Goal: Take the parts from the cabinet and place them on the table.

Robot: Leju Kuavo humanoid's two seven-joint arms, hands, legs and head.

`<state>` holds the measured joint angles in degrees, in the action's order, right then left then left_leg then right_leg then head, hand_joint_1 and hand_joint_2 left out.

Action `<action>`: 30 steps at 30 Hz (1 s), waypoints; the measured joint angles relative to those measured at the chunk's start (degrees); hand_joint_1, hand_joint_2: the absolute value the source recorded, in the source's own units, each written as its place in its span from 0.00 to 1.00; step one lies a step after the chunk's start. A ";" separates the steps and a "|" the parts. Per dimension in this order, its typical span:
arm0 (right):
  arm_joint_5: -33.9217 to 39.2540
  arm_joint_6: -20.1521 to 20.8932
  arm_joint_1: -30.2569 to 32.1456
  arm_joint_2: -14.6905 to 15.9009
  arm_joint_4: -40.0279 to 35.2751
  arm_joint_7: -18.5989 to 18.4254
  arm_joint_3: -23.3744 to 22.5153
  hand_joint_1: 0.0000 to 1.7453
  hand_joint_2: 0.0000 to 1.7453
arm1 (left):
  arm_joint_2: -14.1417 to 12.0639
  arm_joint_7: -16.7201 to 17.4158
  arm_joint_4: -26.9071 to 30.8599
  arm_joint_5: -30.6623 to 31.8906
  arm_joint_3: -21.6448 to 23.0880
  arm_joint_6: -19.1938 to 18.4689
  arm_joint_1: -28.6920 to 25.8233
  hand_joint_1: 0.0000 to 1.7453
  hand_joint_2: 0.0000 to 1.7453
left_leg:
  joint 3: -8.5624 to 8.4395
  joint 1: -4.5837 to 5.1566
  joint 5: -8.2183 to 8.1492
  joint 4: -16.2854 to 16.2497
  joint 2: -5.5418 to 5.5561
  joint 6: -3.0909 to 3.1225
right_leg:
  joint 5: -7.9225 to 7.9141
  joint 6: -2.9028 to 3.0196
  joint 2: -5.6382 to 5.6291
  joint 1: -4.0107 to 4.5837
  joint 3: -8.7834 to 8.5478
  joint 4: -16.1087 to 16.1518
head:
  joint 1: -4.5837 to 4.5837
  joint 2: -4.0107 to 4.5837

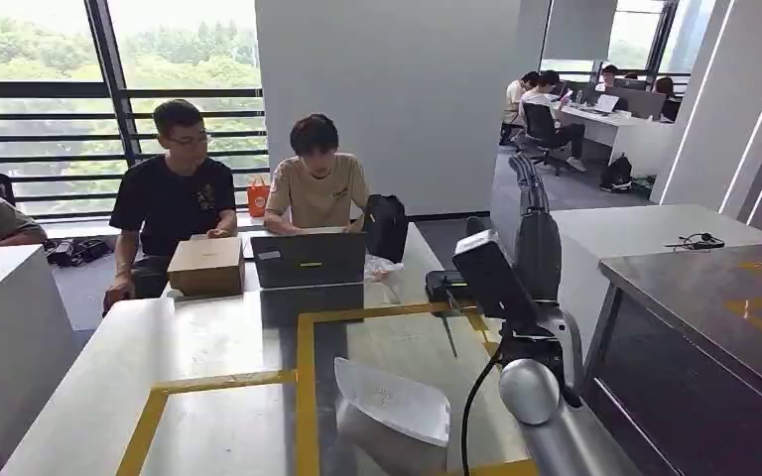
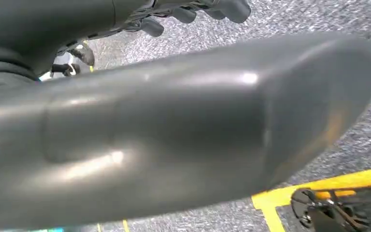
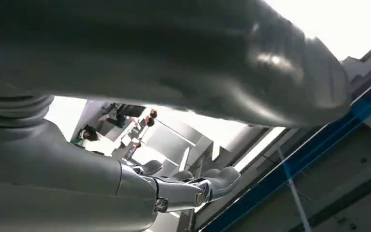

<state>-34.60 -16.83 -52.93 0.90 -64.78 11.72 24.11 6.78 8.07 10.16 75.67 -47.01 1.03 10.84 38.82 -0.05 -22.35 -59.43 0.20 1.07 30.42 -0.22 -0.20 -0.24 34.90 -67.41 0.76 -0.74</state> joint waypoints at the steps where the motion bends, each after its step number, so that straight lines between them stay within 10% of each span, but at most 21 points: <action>1: 0.06 -0.02 -0.19 0.02 -0.04 0.06 0.00 0.00 0.00 | 0.02 0.00 0.00 0.02 0.00 0.00 0.08 0.00 0.00 | 0.30 0.05 0.45 -0.01 0.04 -0.04 | -0.89 0.74 -0.05 0.42 -3.47 5.00 | 0.00 0.00; 2: 0.11 -0.02 -0.31 0.02 -0.28 0.05 0.00 0.00 0.00 | 0.26 0.02 0.00 0.02 0.00 0.00 0.10 0.00 0.00 | 0.57 0.05 0.80 -0.02 0.04 -0.28 | 0.83 1.41 0.04 0.68 -5.02 8.28 | 0.02 0.00; 3: 0.30 -0.15 -0.29 0.06 -0.46 0.18 0.02 0.00 0.00 | 0.26 0.05 0.02 0.07 0.00 0.05 0.15 0.00 0.00 | 0.54 -0.09 1.42 0.38 0.07 -0.86 | -0.26 0.73 0.23 0.90 -5.11 8.59 | 0.02 0.00; 7: 0.79 -0.06 -0.69 0.35 -0.44 0.94 0.07 0.00 0.00 | 0.26 0.00 0.00 0.17 0.00 0.06 0.13 0.00 0.00 | 0.98 -0.31 2.52 1.31 0.21 -2.15 | -2.89 1.56 0.69 0.43 -4.26 10.39 | 0.00 0.00; 10: 0.98 -0.02 -0.66 0.39 -0.44 1.05 0.07 0.00 0.00 | 0.26 -0.02 0.00 0.24 0.00 0.04 0.19 0.00 0.00 | 3.48 -0.49 -7.07 -7.66 0.06 -3.13 | -5.04 2.10 0.65 0.10 -2.08 10.78 | 0.22 0.00; 12: 1.01 -0.04 -0.45 0.44 -0.44 1.09 0.09 0.00 0.00 | 0.17 0.00 0.00 0.28 0.00 0.04 0.21 0.00 0.00 | 4.43 -0.62 -9.91 -15.24 0.06 -3.65 | -6.46 1.95 0.66 -0.01 -0.12 10.59 | 0.24 0.00; 14: 1.03 -0.11 -0.06 0.55 -0.44 1.11 0.09 0.00 0.00 | 0.13 0.00 0.00 0.28 0.00 0.04 0.24 0.00 0.00 | 2.04 -0.71 -6.44 -15.07 0.06 -3.95 | -7.72 1.62 0.70 -0.20 1.86 10.19 | 0.28 0.00; 16: 1.07 -0.18 -0.04 0.66 -0.44 1.16 0.09 0.00 0.00 | 0.11 0.00 0.04 0.28 0.00 0.04 0.34 0.00 0.00 | -4.20 -0.89 -3.77 -7.59 0.04 -4.10 | -8.72 1.06 0.73 -0.48 3.75 9.42 | 0.28 0.00; 17: 1.09 -0.24 -0.04 0.68 -0.50 1.29 0.09 0.00 0.00 | 0.15 -0.02 0.07 0.31 0.00 0.00 0.52 0.00 0.00 | -7.66 -0.81 -7.00 -2.30 0.07 -4.14 | -9.16 0.53 0.73 -0.38 4.44 9.10 | 0.33 0.00; 18: 1.14 -0.35 -0.03 0.83 -0.52 1.29 0.07 0.00 0.00 | 0.13 -0.04 0.09 0.35 0.00 -0.04 0.59 0.00 0.00 | -9.52 -0.36 -8.28 0.86 0.46 -3.14 | -9.57 0.16 0.78 -0.30 4.70 8.88 | 0.28 0.00; 22: 1.16 -0.39 0.21 1.48 -0.48 1.51 0.20 0.00 0.00 | 0.22 -0.02 0.04 0.41 0.00 -0.07 0.57 0.00 0.00 | -7.50 -0.52 -6.37 0.64 0.20 -0.71 | -11.50 -1.14 0.72 -0.49 5.09 9.63 | 0.35 0.00; 25: 1.24 -0.28 0.23 2.16 -0.48 1.53 0.22 0.00 0.00 | 0.17 0.13 0.13 0.39 0.00 -0.07 0.69 0.00 0.00 | -5.51 -0.47 -4.10 0.58 -0.03 0.33 | -1.30 -1.95 0.51 -0.62 7.95 0.69 | 0.09 0.00; 27: 1.57 -0.22 0.36 2.30 -0.33 1.60 0.33 0.00 0.00 | 0.20 0.13 0.11 0.37 0.00 -0.07 0.69 0.00 0.00 | -3.56 -0.33 -2.61 0.47 -0.12 0.42 | 2.20 -2.11 0.46 -0.58 9.56 -7.71 | 0.04 0.00; 30: 1.79 -0.28 0.36 2.40 -0.09 2.05 0.44 0.00 0.00 | 0.17 0.15 0.11 0.26 0.00 -0.02 0.70 0.00 0.00 | -0.73 -0.19 -0.53 0.32 -0.18 0.28 | -2.39 -1.53 0.41 -0.49 5.33 -6.00 | 0.02 0.00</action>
<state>-32.81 -17.11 -52.56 3.30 -64.87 13.77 24.55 6.95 8.22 10.27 75.93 -47.01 1.01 11.54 38.09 -0.24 -22.87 -59.11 0.01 1.35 28.03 -1.75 0.21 -0.73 40.23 -73.41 0.79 -0.74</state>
